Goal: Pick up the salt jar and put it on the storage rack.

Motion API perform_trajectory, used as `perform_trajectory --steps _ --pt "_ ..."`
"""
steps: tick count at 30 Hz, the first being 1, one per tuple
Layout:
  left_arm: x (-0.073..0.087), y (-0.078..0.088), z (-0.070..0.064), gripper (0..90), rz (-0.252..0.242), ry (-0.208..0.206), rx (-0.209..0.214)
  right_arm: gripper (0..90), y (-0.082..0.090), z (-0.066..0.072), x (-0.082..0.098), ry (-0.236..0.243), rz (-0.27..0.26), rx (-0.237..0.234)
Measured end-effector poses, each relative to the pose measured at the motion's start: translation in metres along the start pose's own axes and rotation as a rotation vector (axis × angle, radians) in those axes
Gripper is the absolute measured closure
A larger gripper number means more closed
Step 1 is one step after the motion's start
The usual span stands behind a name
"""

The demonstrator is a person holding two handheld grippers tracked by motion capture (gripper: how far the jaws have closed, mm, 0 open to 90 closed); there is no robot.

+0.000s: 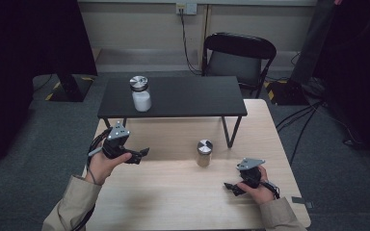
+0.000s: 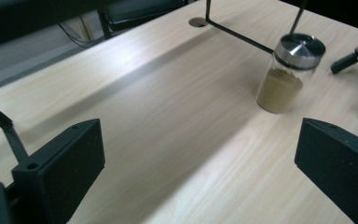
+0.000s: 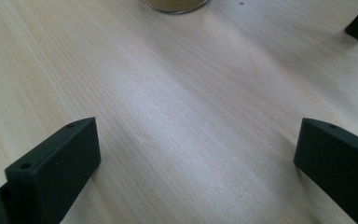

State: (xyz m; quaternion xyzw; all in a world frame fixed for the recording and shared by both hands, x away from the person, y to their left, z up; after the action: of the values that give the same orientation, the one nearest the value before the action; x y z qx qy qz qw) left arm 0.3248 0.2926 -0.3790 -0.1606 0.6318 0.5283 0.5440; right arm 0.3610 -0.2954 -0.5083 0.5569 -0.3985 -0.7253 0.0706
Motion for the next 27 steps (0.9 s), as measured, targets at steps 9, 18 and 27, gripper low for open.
perform_trajectory --steps 9,18,27 --pt "0.020 0.000 -0.001 0.8 0.013 0.014 0.006 0.0 0.000 0.000 0.000 -0.001 0.000 0.001" --pt "0.039 -0.003 -0.005 1.2 0.026 0.019 0.013 0.0 0.000 0.000 0.000 -0.001 0.000 0.001" --pt "0.052 -0.004 -0.005 1.3 0.037 0.027 0.020 0.0 0.000 0.000 0.000 -0.001 0.000 0.001"
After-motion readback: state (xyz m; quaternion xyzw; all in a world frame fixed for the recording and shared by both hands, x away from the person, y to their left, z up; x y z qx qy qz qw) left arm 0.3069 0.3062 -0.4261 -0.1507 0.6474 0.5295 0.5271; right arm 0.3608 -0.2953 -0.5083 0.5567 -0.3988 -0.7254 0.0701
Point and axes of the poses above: each handheld gripper's, and its own axes: y roughly backward along the jaws, x roughly out of its underside, z roughly to its left, the point moved 3 cm from there along -y, roughly forward along the jaws, and after that the axes turned 10 degrees about -x, right-handed, at the moved point
